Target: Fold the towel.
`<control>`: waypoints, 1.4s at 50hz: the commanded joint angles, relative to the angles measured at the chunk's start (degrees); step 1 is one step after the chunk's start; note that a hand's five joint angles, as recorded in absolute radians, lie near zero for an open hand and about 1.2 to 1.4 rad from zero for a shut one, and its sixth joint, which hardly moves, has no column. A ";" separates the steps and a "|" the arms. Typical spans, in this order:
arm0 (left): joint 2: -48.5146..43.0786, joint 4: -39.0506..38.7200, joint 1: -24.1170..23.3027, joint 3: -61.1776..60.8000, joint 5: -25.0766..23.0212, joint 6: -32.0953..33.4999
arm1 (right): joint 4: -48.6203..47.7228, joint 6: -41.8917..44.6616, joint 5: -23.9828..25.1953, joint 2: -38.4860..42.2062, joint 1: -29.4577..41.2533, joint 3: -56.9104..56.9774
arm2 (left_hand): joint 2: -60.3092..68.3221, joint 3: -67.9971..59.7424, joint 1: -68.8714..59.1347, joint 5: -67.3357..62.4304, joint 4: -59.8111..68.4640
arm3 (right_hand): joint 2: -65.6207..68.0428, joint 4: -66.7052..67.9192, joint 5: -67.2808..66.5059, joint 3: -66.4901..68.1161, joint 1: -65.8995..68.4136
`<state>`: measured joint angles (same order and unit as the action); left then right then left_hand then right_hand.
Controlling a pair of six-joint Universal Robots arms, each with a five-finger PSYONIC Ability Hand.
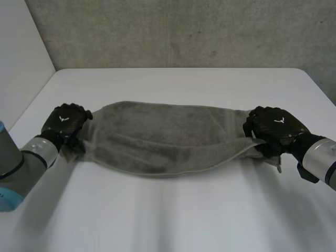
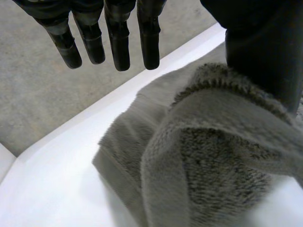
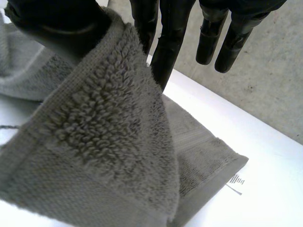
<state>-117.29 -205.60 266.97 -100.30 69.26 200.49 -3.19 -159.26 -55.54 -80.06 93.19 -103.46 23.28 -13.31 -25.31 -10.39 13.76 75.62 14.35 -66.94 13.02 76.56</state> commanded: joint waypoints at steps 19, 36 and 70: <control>-10.07 0.90 -3.82 21.73 9.05 -0.80 | -0.32 0.18 -0.09 1.75 -0.11 -1.13 | -3.81 3.31 5.84 0.92 -3.76 | 4.38 -4.35 -3.06 -3.02 3.44; 9.26 3.45 0.31 2.49 -4.90 -4.58 | -0.41 0.44 -0.09 3.07 0.06 -1.57 | -3.31 3.31 5.34 0.42 -3.76 | 4.38 -4.35 -3.06 -3.02 3.44; 9.97 15.21 1.55 -10.18 -8.61 23.02 | -0.41 0.97 0.00 3.60 -0.11 -2.27 | -2.81 3.31 4.83 -0.09 -3.76 | 4.38 -4.35 -3.06 -3.02 3.44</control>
<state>-108.10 -195.51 269.69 -109.52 60.71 224.69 -3.60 -158.29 -55.50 -76.62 93.14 -105.74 22.68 -13.31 -24.40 -10.03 13.76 75.62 14.35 -66.94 13.02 76.57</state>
